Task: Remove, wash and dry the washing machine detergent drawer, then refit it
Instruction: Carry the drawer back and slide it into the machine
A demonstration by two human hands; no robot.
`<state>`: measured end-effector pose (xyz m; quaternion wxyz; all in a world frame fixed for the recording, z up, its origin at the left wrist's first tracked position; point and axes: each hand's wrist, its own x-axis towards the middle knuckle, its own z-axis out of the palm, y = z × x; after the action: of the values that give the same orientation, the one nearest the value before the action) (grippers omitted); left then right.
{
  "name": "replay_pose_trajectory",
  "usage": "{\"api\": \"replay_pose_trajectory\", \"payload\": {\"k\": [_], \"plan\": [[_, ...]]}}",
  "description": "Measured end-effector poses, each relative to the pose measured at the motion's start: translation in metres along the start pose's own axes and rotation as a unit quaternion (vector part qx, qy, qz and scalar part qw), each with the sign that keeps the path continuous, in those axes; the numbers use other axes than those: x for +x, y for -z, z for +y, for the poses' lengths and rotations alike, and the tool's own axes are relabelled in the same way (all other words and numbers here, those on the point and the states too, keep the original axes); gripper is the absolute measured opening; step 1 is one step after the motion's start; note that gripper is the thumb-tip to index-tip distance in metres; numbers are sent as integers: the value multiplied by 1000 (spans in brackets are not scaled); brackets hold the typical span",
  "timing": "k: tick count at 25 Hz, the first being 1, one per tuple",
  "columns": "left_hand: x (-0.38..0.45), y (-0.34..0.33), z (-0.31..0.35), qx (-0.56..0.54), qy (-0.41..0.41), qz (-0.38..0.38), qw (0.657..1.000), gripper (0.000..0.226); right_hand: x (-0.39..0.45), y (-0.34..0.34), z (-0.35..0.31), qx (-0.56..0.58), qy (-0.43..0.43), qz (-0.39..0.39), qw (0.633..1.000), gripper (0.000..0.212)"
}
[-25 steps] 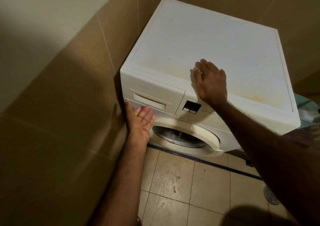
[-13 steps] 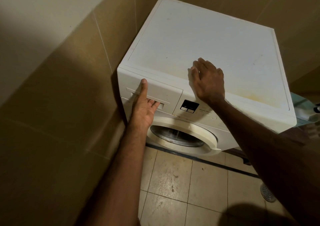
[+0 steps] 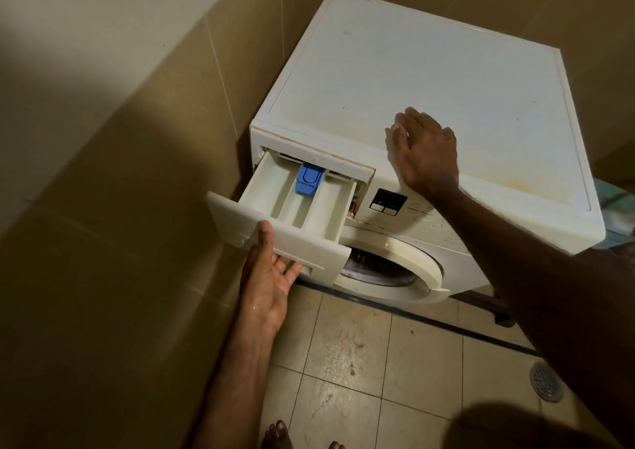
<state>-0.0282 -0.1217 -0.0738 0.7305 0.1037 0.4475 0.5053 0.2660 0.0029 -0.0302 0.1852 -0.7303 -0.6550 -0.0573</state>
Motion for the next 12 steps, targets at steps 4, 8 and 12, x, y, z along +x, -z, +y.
{"api": "replay_pose_trajectory", "payload": {"k": [4, 8, 12], "plan": [[-1, 5, 2, 8, 1, -11, 1000, 105, 1, 0, 1, -3, -3, -9, 1000, 48], [6, 6, -1, -5, -4, -21, 1000, 118, 2, -1, 1, -10, -5, -12, 1000, 48], [23, -12, 0, -6, -6, -36, 999, 99, 2, -2, 2, -11, -1, 0, 1000, 42]]}}
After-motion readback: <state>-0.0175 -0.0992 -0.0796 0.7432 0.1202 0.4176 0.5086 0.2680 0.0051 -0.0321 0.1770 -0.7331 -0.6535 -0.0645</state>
